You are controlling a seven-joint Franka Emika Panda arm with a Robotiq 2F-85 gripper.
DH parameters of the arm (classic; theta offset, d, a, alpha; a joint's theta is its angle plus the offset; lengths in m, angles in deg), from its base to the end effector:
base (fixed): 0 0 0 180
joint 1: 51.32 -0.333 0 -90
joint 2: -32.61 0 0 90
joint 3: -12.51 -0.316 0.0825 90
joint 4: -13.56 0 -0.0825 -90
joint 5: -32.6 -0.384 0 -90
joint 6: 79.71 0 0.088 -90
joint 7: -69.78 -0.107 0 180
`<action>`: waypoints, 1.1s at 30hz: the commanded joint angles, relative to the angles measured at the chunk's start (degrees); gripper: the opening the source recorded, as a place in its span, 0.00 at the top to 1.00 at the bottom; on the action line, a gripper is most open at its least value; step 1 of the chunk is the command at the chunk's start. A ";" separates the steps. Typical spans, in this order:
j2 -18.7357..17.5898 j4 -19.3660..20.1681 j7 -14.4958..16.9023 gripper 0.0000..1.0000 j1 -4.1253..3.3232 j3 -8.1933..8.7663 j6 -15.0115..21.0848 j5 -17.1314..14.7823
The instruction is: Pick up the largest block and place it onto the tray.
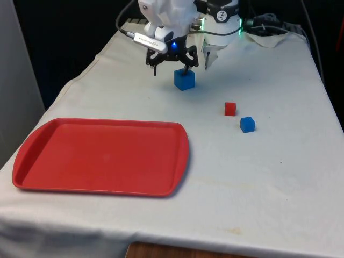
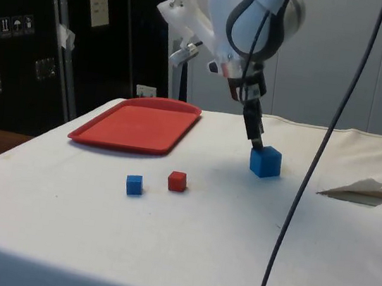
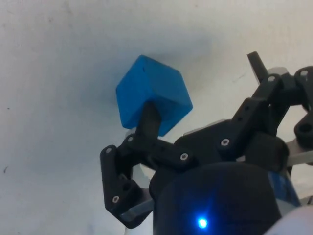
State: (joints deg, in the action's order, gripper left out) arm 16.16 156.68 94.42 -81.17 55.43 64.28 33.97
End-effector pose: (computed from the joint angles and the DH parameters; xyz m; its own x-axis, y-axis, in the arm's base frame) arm 0.4327 -0.1194 0.1904 0.9436 0.2011 -0.2632 0.2345 -0.9667 0.1022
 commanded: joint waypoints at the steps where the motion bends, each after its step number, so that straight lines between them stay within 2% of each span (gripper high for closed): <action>1: 0.46 0.69 0.92 0.00 0.40 -0.57 0.92 -0.92; 4: 0.63 1.38 1.78 0.00 0.69 -1.20 1.72 -1.78; 5: 0.00 0.63 0.74 0.00 0.23 -0.52 0.74 -0.69; 6: 0.69 1.60 2.12 0.00 0.80 -1.32 2.01 -2.18; 8: 0.74 2.18 3.04 0.00 0.97 -1.49 2.69 -3.32; 12: 0.69 2.58 3.21 0.00 0.86 -1.26 3.32 -3.61; 13: 0.23 2.01 2.92 0.00 0.86 -1.15 2.52 -3.32; 21: 3.72 2.35 2.81 0.00 1.09 0.74 1.83 -1.32; 22: 3.27 2.23 3.32 0.00 1.43 0.00 1.95 -2.35; 23: 4.76 2.41 2.58 0.00 1.15 1.03 1.43 -0.57; 29: 8.25 3.95 1.03 0.00 1.20 0.69 1.32 1.09; 30: 7.79 3.61 2.18 0.00 1.60 0.34 0.92 -0.11; 31: 8.25 3.95 1.03 0.00 1.20 0.69 1.32 1.09; 33: 9.63 4.81 0.63 0.00 1.26 0.46 1.49 1.38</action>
State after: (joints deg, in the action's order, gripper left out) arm 25.84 161.27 96.14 -79.57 55.54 65.20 34.26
